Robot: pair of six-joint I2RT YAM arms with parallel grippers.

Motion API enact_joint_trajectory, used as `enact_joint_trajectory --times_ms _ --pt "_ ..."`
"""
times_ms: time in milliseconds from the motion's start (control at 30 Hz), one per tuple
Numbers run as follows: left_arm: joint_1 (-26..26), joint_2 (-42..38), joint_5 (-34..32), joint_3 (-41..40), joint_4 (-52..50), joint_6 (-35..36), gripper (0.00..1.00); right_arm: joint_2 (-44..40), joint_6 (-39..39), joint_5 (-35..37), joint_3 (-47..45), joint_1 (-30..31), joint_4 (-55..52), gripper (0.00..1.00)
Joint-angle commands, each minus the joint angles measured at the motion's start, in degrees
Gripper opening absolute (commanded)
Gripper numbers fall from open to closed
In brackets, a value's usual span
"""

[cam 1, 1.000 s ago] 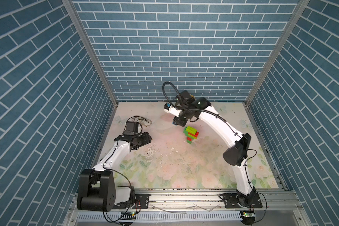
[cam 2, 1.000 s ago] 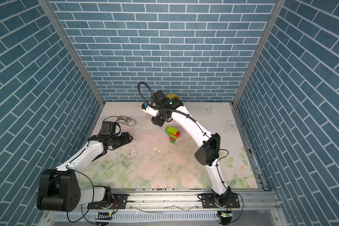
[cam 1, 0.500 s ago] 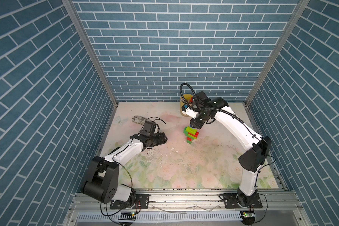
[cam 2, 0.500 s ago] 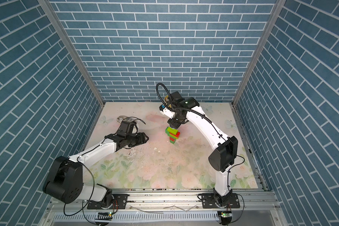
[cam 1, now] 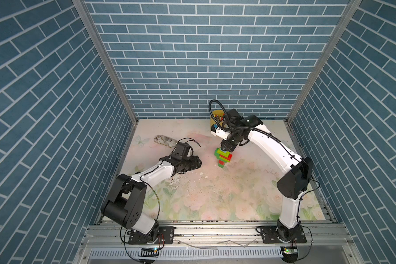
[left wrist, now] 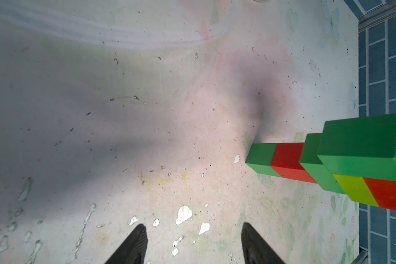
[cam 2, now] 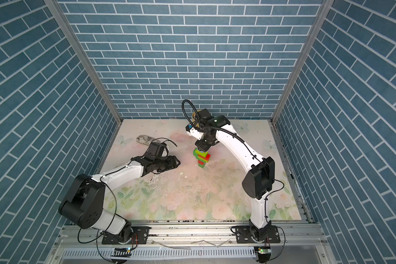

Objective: Assemble a spoon with lego
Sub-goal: Assemble the lego brick with the lego brick.

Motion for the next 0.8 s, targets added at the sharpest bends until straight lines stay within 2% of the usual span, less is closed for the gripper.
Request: enact_joint_trajectory --times_ms 0,600,767 --pt "-0.7 0.9 -0.3 1.8 0.6 -0.4 0.68 0.9 -0.3 -0.4 -0.9 -0.4 0.2 0.17" --pt "-1.0 1.5 -0.7 2.2 0.4 -0.2 0.67 2.2 -0.9 -2.5 -2.0 -0.9 0.1 0.15" --pt "-1.0 1.6 -0.7 2.3 0.2 -0.3 0.67 2.6 -1.4 -0.9 -2.2 -1.0 -0.2 0.15"
